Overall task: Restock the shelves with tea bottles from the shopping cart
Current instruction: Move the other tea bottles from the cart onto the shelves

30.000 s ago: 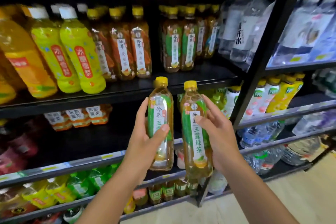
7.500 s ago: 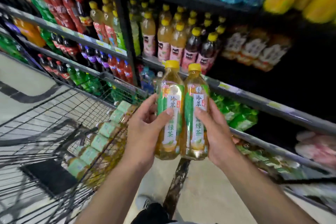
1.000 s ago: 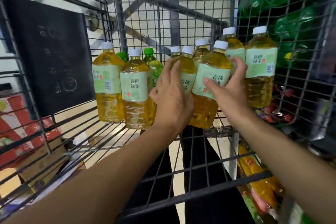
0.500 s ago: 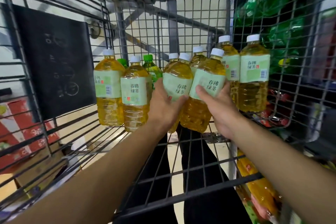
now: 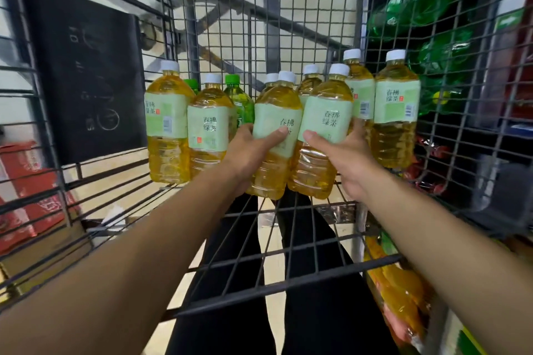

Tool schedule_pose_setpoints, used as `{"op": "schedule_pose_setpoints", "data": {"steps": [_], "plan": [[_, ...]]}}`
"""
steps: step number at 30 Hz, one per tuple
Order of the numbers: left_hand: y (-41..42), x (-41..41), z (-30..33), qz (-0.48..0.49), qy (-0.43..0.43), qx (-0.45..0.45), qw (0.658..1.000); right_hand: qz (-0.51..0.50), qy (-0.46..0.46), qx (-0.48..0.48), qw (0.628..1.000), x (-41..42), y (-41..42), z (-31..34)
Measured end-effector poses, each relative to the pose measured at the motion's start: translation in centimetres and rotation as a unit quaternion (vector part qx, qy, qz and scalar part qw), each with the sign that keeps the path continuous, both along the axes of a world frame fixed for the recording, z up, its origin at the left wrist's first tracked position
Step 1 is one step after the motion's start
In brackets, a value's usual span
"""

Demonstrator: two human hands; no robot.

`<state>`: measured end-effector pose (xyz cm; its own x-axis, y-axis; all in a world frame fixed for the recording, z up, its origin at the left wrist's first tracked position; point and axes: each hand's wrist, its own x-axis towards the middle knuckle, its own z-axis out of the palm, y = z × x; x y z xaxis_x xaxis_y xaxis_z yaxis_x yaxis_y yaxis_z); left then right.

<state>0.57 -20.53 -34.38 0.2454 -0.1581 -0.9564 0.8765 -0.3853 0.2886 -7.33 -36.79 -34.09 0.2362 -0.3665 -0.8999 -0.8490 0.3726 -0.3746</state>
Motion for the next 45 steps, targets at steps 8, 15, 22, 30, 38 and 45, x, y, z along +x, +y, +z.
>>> {"op": "schedule_pose_setpoints", "data": {"steps": [8,15,22,30,38,45], "plan": [[1.4,0.3,0.6,-0.091,-0.011,-0.028,0.995,-0.006,-0.010,0.026,1.000,0.4,0.1,0.5],[0.1,0.7,5.0,-0.062,-0.020,-0.069,0.995,-0.055,-0.061,0.083,0.993,0.1,-2.1,4.9],[-0.1,0.6,14.6,-0.027,-0.160,-0.036,0.986,-0.093,-0.174,0.091,0.976,0.2,-0.9,13.7],[4.4,-1.9,27.7,0.034,-0.226,-0.035,0.973,-0.094,-0.255,0.143,0.952,-1.4,3.4,24.2],[12.1,-4.4,33.0,-0.009,-0.251,-0.054,0.966,-0.114,-0.297,0.112,0.941,-5.3,11.8,28.7],[20.4,-6.8,35.0,-0.062,-0.251,-0.112,0.959,-0.206,-0.327,0.100,0.917,-9.9,21.8,31.0]]}}
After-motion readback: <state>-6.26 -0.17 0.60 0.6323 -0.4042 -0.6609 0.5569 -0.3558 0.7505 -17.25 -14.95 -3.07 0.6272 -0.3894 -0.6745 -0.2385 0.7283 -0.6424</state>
